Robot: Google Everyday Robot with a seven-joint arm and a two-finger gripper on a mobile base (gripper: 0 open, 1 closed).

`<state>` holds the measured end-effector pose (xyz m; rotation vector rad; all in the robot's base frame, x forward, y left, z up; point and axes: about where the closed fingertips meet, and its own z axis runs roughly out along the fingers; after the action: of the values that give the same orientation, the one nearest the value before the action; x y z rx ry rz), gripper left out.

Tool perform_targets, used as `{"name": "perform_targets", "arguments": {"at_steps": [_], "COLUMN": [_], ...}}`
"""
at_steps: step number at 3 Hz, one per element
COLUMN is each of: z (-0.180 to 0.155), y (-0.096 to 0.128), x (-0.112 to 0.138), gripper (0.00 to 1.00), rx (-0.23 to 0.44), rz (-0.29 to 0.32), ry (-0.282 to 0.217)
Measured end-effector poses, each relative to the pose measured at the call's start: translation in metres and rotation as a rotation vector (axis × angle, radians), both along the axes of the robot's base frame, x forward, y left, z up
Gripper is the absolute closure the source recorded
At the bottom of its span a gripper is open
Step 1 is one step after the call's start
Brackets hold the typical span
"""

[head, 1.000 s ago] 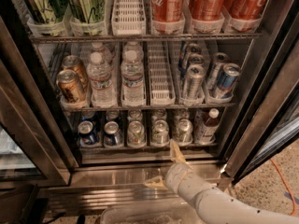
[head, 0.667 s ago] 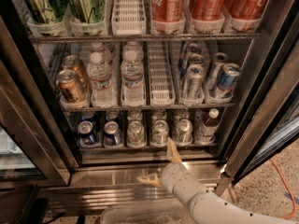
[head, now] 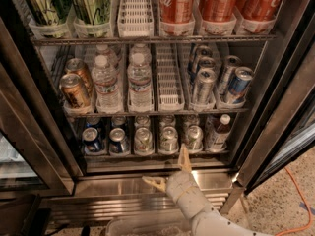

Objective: Pick 7up can from bottom shelf of fridge

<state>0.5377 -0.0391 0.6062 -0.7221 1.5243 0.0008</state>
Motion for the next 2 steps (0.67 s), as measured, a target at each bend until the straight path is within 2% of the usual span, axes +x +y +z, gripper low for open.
{"name": "perform_targets", "arguments": {"at_steps": [1, 2], "z": [0.009, 0.007], "y": [-0.013, -0.028], "x": [0.017, 0.031], "gripper": [0.0, 0.0], "rx": [0.046, 0.072], "rz": [-0.089, -0.163], "ry": [-0.082, -0.11]}}
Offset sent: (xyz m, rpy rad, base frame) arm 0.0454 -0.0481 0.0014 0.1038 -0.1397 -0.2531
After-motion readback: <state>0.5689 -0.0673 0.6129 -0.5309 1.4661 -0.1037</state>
